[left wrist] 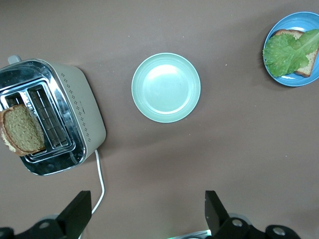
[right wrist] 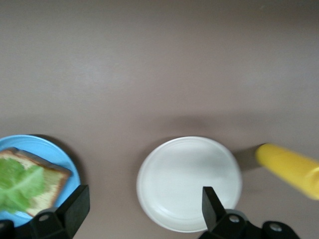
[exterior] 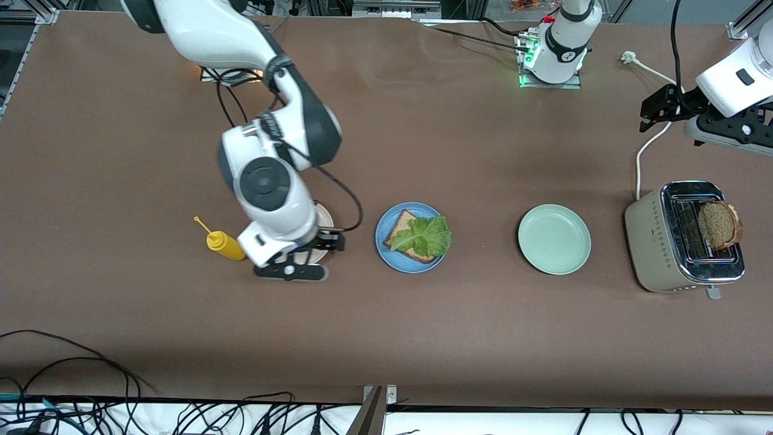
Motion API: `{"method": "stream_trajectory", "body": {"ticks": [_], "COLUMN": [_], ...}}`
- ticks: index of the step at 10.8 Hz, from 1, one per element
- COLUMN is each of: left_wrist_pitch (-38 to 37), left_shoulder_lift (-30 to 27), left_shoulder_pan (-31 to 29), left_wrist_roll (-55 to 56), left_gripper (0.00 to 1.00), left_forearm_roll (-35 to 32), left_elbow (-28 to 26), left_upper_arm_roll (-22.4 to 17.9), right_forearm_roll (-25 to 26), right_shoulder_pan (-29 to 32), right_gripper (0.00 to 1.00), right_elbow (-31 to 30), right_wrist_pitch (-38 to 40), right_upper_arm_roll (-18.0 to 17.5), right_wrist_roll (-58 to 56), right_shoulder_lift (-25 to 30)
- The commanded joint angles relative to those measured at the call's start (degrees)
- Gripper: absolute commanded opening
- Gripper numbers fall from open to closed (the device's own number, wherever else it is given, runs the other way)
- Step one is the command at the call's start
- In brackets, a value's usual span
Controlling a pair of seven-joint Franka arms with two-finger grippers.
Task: Make sandwich in blue plate with both arms
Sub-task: 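Raise the right gripper away from the blue plate, then move the right gripper toward the yellow mustard bottle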
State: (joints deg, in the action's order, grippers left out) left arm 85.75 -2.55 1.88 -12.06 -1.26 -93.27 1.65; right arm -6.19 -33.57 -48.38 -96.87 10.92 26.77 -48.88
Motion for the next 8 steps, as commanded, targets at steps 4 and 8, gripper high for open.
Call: {"method": "stream_trajectory", "body": {"ticks": [4, 8], "left_wrist_pitch": [-0.41, -0.41], "left_shoulder_lift": [-0.35, -0.35], "left_shoulder_pan": [-0.04, -0.04], "left_wrist_roll": [-0.86, -0.77], "left_gripper": [1.00, 1.00], "left_forearm_roll": [1.17, 1.17], "left_elbow": [-0.07, -0.07], "left_upper_arm_roll": [-0.25, -0.25], "right_forearm_roll": [-1.54, -1.98], "right_shoulder_pan": [12.73, 17.65], "right_gripper": [1.00, 1.00], "right_elbow": [-9.26, -18.31], "right_wrist_pitch": [4.49, 3.98], "right_upper_arm_roll": [-1.95, -2.04], "right_wrist_roll": [-33.92, -47.56], "right_shoulder_lift": [10.55, 17.76]}}
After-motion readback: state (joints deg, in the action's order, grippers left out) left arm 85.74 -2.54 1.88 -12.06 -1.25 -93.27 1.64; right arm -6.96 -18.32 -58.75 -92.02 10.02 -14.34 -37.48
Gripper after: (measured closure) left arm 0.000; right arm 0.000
